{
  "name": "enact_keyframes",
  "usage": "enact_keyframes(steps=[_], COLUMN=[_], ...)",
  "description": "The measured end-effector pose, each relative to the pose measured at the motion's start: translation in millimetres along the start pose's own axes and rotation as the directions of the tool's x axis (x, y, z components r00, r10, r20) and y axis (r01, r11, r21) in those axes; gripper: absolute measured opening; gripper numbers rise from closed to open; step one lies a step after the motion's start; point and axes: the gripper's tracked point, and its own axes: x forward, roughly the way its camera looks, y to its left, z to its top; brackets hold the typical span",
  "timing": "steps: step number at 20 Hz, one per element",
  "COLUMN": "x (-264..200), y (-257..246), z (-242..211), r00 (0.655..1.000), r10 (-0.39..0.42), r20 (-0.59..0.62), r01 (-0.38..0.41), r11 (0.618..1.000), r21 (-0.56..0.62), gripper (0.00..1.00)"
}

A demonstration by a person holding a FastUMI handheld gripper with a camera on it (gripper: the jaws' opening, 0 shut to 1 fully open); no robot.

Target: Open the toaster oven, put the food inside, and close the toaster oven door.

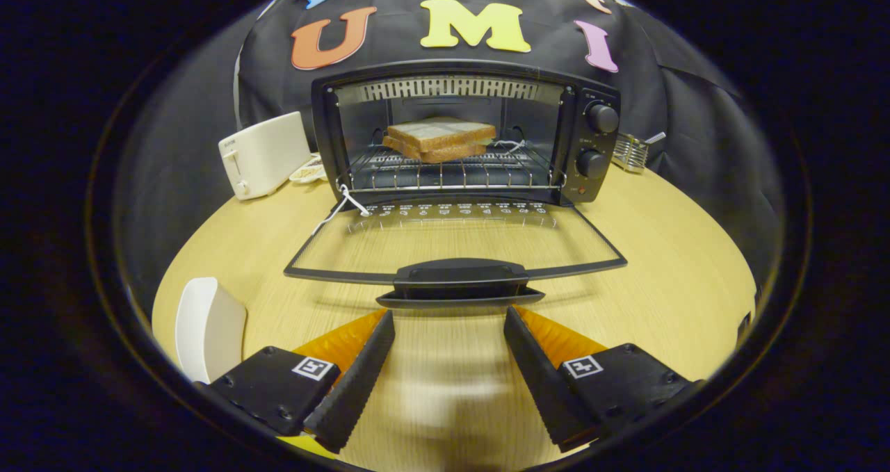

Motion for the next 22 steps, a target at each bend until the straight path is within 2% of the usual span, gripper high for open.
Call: enact_keyframes(steps=[5, 14, 22], x=[0, -2, -17], y=[0, 0, 0], z=[3, 4, 19], r00=[1.000, 0.994, 0.998], r10=[-0.012, -0.022, -0.020], r20=[0.009, -0.106, -0.056], r01=[0.011, 0.022, 0.020], r11=[1.000, 1.000, 1.000], r21=[0.005, 0.001, 0.013], gripper=[1.00, 1.00, 1.00])
